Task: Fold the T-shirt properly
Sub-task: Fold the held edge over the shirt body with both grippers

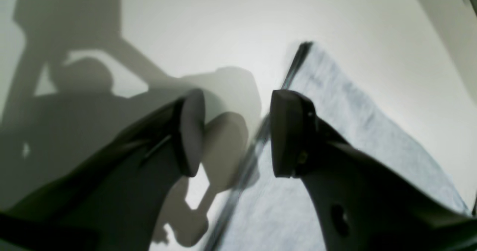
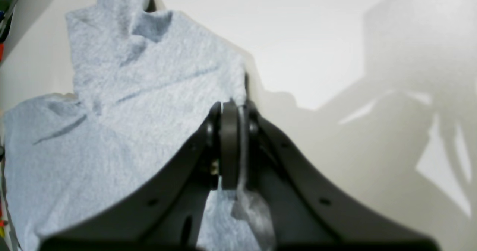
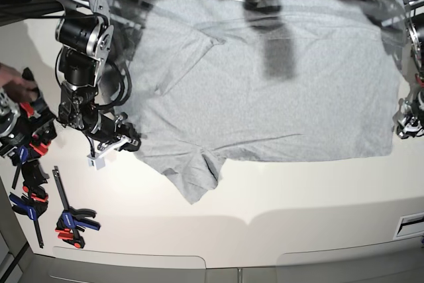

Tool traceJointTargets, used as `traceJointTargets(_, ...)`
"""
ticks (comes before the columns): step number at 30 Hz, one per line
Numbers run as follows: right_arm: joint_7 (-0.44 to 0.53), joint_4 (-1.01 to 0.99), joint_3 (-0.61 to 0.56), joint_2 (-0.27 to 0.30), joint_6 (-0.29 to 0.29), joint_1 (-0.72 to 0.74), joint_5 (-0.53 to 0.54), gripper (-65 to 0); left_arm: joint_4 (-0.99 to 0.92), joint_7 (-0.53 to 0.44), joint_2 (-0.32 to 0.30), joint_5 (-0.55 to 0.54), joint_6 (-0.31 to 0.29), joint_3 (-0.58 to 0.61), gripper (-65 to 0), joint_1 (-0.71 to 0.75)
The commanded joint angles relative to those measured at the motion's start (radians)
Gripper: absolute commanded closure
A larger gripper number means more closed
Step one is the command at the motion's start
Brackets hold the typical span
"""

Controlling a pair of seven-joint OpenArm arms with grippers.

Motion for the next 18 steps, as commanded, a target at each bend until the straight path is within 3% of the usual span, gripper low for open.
traceJointTargets(1, -0.003, 0.01, -0.001, 0.011, -0.004, 0.024, -0.006, 0.0, 0.012, 0.003, 0.002, 0.0, -0.008, -0.002, -26.7, -0.03)
traceJointTargets(10, -0.004, 0.01, -0.001, 0.011, -0.004, 0.024, -0.007, 0.0, 0.012, -0.012, 0.076, 0.067, -0.007, -0.001, -24.3, -0.06)
traceJointTargets(12, -0.003, 0.01, -0.001, 0.011, -0.004, 0.024, -0.006, 0.0, 0.012, -0.026, 0.074, 0.067, -0.007, -0.001, -19.2, -0.06)
traceJointTargets(15, -0.003, 0.01, 0.0, 0.011, -0.004, 0.024, -0.005, 0.0, 0.013, -0.042, 0.066, 0.066, -0.007, -0.002, 0.0, -0.059)
traceJointTargets(18, -0.011, 0.019, 0.0, 0.014, 0.01, 0.026, 0.038, 0.0, 0.015, -0.055, 0.052, 0.047, -0.008, -0.002, 0.0, -0.056)
